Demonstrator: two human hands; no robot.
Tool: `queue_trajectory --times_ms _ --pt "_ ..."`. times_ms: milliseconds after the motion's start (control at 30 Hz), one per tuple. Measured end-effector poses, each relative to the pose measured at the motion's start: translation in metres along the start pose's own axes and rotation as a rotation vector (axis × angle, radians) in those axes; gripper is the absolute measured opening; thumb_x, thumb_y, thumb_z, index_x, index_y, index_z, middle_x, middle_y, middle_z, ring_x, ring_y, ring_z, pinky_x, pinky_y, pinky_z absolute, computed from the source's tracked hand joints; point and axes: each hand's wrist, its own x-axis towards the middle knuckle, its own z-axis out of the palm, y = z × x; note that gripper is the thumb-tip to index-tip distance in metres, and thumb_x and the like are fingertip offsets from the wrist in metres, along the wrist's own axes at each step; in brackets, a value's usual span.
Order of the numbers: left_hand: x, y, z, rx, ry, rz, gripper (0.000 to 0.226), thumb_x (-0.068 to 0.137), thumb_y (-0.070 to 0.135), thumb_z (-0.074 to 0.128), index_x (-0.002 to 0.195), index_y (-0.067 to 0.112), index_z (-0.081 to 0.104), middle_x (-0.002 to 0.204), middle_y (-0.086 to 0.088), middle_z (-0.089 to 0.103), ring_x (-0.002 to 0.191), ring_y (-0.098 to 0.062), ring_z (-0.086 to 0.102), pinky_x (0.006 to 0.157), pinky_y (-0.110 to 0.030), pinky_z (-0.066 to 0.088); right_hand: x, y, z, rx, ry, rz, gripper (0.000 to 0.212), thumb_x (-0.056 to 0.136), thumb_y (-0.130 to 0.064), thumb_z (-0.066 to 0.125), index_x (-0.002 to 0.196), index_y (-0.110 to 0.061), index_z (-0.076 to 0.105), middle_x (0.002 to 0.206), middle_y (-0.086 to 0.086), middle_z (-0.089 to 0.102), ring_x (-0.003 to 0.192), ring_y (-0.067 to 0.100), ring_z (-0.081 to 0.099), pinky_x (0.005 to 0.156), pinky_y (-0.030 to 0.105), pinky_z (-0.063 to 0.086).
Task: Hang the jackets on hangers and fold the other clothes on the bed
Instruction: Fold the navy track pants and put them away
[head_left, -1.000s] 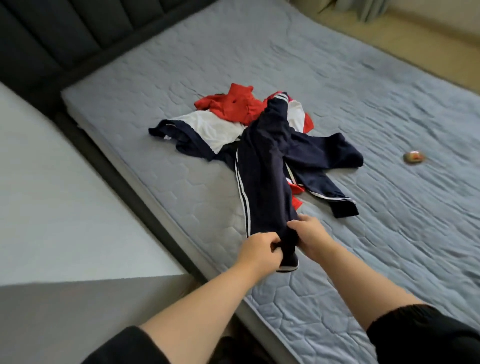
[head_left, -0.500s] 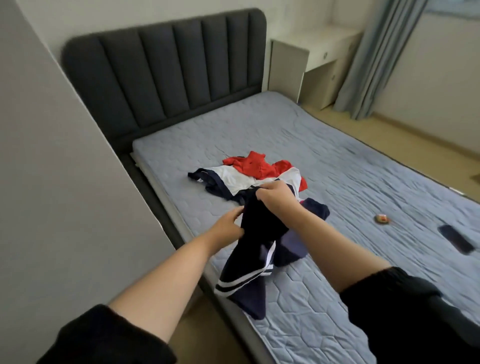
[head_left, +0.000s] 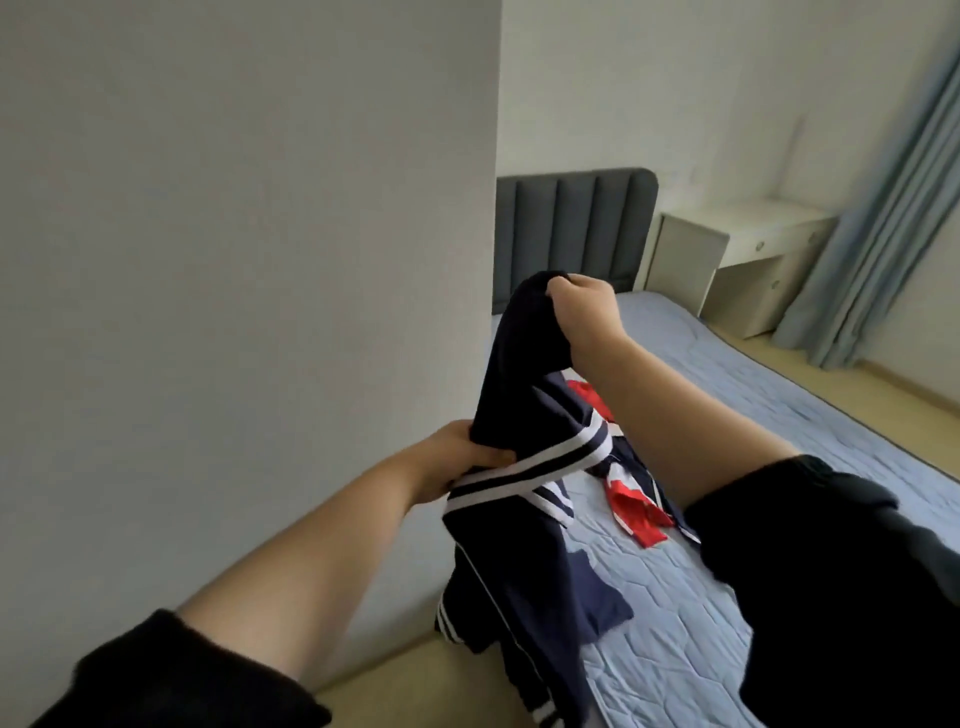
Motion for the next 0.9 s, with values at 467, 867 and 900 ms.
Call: queue_trajectory --times_ms 467,867,900 --pt "-0.172 0.047 -0.051 -0.583 0.606 0.104 0.03 0.084 0.018 0.068 0.113 0.008 0.067 0.102 -0.01 0.072 0.092 -0.026 0.068 0.09 -0.04 0.053 -0.235 0.022 -0.001 -0.236 -0.816 0.136 0.052 0.084 -0.024 0.071 0.13 -0.019 0.049 0.117 0.0 0.063 0.106 0.014 0.062 0.093 0.03 0.049" --pt "-0.278 0.034 0.023 -0.05 0.259 0.08 0.023 0.099 0.032 0.046 0.119 0.021 0.048 0.114 -0.001 0.058 0.094 -0.016 0.059 0.086 -0.034 0.044 -0.262 -0.029 -0.001 0.049 -0.243 0.339 0.008 0.093 -0.002 0.053 0.1 -0.001 0.056 0.097 0.016 0.06 0.095 0.032 0.061 0.094 0.043 0.05" --pt "-0.281 0.029 0.038 0.055 0.218 0.042 0.028 0.099 0.037 0.045 0.121 0.021 0.048 0.112 0.001 0.059 0.095 -0.015 0.059 0.087 -0.033 0.044 -0.26 -0.031 -0.008 0.113 -0.251 0.386 0.006 0.093 -0.001 0.051 0.095 -0.004 0.056 0.094 0.014 0.059 0.09 0.03 0.061 0.093 0.041 0.05"
